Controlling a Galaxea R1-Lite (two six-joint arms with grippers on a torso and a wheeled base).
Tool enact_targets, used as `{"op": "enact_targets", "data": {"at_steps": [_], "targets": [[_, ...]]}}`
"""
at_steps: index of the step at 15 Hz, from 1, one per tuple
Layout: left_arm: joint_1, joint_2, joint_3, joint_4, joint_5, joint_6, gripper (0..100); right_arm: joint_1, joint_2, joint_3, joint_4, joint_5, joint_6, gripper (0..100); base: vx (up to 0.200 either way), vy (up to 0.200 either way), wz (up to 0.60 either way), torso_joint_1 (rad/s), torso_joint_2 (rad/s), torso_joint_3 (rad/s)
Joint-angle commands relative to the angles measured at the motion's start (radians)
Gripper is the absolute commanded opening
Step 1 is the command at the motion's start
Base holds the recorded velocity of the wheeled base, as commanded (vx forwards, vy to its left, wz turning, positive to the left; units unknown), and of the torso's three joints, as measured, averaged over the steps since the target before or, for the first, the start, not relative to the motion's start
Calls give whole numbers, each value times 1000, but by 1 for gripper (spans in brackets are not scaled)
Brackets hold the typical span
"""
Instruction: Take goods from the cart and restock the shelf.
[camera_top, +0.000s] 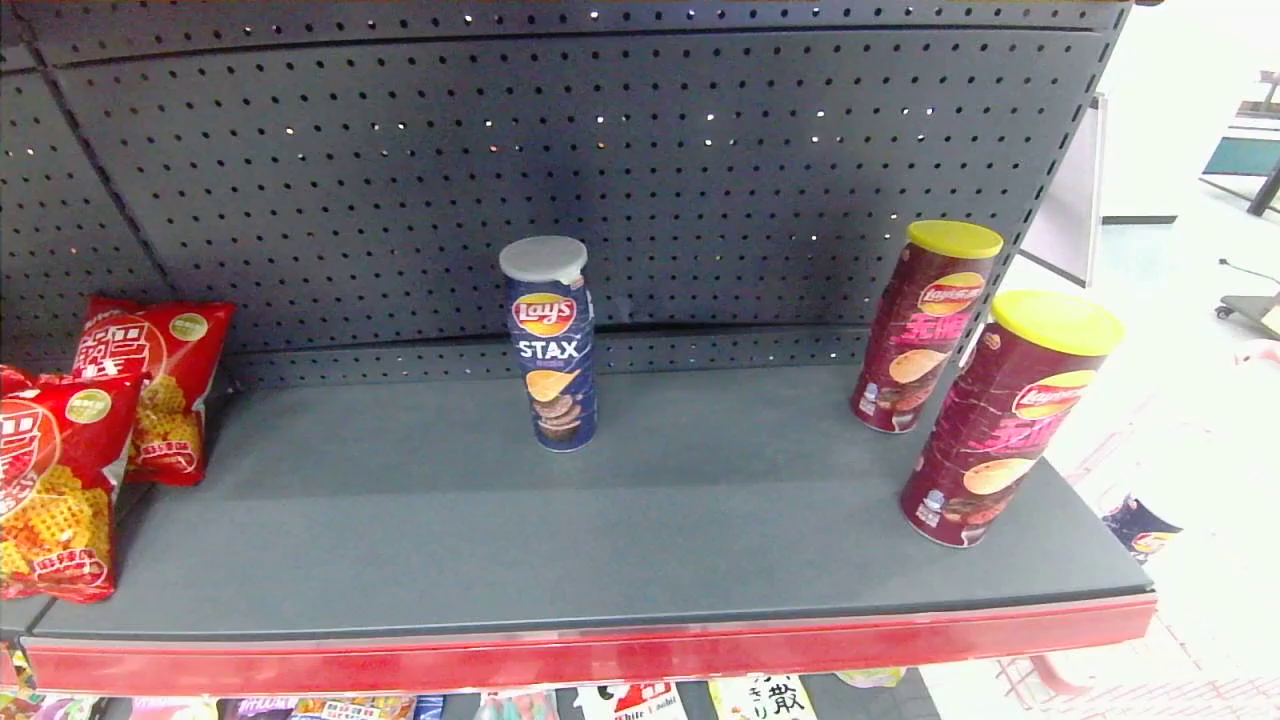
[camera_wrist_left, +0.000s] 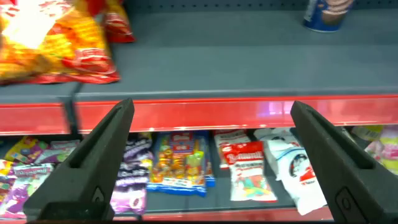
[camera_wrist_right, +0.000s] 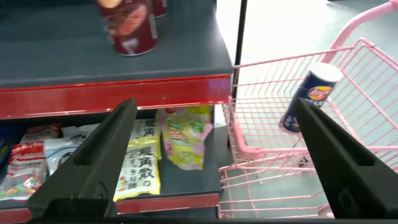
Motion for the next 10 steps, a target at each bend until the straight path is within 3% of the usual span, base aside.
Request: {"op": "enact_targets", "data": {"at_steps": [1, 10], "targets": [[0, 1, 0, 0, 0, -1, 100, 0, 1, 0, 1, 0, 0, 100, 0, -200, 0, 2, 12, -2], [0, 1, 0, 0, 0, -1, 100, 0, 1, 0, -1, 0, 0, 100, 0, -200, 0, 2, 3, 3]]}}
